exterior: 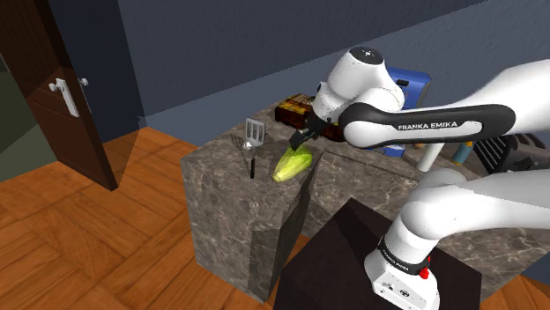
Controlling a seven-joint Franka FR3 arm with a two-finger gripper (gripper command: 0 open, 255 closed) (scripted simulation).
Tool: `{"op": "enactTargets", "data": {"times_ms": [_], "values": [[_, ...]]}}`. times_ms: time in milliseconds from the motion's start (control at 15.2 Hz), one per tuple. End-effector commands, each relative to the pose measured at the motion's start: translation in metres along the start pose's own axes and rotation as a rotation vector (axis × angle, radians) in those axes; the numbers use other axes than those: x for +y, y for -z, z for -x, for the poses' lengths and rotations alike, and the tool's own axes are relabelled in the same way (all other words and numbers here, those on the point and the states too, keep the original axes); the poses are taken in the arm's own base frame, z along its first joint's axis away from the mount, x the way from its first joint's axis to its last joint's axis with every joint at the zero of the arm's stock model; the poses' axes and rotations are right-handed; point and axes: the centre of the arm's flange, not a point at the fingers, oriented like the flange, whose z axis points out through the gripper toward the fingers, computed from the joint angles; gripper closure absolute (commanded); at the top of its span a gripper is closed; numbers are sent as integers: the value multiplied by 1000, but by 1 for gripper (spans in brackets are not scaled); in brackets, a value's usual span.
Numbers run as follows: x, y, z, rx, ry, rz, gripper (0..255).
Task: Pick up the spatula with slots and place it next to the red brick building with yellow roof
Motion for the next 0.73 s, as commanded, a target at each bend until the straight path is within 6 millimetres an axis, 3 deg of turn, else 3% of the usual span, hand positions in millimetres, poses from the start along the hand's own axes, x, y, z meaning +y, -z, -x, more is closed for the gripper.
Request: {"op": "enactTargets", "data": {"times_ms": [0,330,660], "values": [[-17,-23,10,77,-50,34,0],[-60,-86,18,246,-164,129,0],[-97,-154,10,414,-277,224,0]]}}
